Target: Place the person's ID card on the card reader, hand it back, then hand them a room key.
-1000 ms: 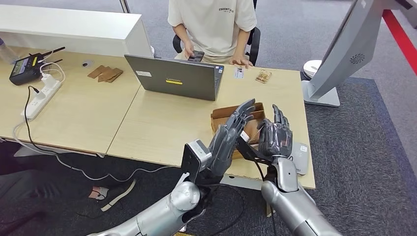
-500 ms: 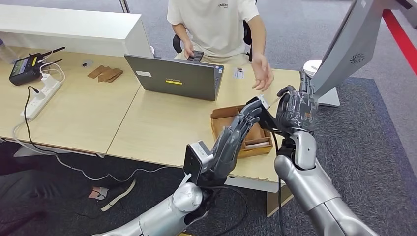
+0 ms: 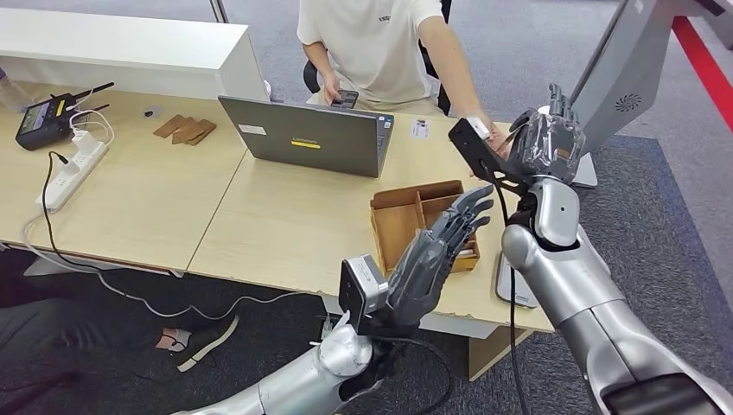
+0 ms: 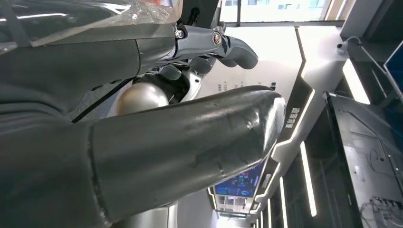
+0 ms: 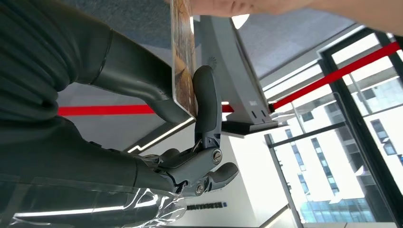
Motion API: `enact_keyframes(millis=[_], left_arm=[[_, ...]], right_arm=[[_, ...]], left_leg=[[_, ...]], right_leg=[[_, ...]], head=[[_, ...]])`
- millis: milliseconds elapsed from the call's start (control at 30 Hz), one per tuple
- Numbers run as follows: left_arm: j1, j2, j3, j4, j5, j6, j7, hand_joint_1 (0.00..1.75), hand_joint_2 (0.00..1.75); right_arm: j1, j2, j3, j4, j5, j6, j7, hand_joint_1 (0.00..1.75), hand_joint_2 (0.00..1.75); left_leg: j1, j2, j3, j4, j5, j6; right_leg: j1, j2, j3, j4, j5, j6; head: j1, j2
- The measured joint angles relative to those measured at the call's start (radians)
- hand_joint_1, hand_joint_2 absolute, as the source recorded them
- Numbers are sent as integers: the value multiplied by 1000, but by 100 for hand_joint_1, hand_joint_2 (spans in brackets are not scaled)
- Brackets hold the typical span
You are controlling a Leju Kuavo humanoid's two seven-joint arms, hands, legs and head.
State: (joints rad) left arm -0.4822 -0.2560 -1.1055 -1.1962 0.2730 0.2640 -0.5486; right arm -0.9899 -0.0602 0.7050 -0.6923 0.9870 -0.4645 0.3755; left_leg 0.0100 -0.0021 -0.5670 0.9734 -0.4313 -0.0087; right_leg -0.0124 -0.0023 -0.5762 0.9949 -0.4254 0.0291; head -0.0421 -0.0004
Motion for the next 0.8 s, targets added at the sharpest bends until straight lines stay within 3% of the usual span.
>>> enact_keyframes(millis=[333,367,467,500,800], left_arm=[[-10,-27,-10,37,18,-7,-20,0,0],[-11,-27,-11,39,19,-7,-21,0,0],[-11,-27,-12,44,20,-7,-21,0,0],[-11,-27,-12,46,20,-7,-21,0,0],[-11,-27,-12,47,19,-2,-15,0,0]], right_arm=[[-90,31,19,110,43,57,53,171,175],[-92,35,21,118,44,58,53,140,175],[-95,46,26,140,44,59,54,14,175],[-96,49,28,146,43,59,54,0,175],[-104,65,41,179,36,37,51,0,175]], left_leg=[[0,0,0,0,0,0],[0,0,0,0,0,0],[1,0,0,0,0,0],[0,0,0,0,0,0],[0,0,0,0,0,0]], right_leg=[[0,0,0,0,0,0],[0,0,0,0,0,0],[0,0,0,0,0,0],[0,0,0,0,0,0],[0,0,0,0,0,0]], head=[[0,0],[0,0],[0,0],[0,0],[0,0]])
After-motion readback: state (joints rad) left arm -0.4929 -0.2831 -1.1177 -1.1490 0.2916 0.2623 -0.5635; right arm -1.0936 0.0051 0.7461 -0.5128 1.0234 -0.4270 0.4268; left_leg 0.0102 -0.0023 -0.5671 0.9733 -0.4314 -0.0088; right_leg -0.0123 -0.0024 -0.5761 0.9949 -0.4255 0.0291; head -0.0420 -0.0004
